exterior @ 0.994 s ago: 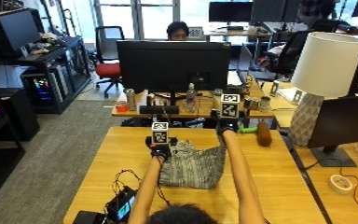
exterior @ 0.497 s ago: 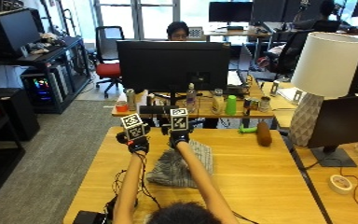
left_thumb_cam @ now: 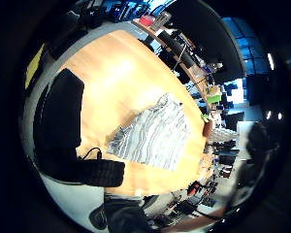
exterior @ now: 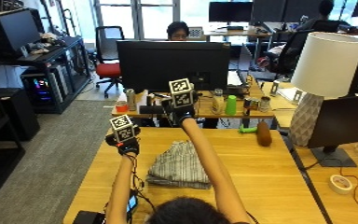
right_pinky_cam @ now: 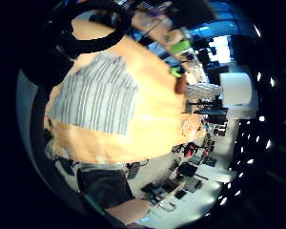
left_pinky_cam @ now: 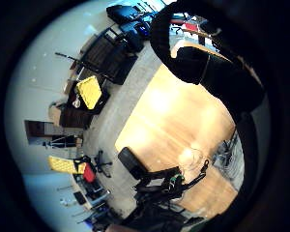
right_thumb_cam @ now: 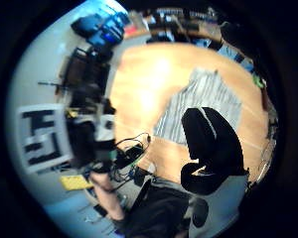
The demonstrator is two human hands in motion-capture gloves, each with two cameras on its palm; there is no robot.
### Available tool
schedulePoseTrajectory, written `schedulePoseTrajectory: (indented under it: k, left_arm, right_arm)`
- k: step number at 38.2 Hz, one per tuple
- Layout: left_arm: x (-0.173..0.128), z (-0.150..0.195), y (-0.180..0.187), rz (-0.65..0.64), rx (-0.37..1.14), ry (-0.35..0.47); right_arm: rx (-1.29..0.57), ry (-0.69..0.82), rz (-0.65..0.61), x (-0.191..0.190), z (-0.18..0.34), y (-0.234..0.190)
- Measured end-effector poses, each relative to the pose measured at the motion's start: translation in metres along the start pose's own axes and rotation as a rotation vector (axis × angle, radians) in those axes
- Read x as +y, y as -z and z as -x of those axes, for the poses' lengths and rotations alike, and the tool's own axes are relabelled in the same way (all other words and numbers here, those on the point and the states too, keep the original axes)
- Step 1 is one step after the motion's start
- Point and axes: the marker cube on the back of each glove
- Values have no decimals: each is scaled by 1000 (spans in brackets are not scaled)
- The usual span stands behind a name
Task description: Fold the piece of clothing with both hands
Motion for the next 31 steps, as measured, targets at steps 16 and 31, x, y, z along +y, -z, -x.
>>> schedulePoseTrajectory:
  k: [16, 31]
  left_arm:
    - [35, -19, 18, 77, 2, -48]
    - [42, -41, 38, 68, -60, -74]
  right_arm:
    - [-62, -166, -219, 77, -119, 116]
    - [-83, -170, -93, 49, -136, 50]
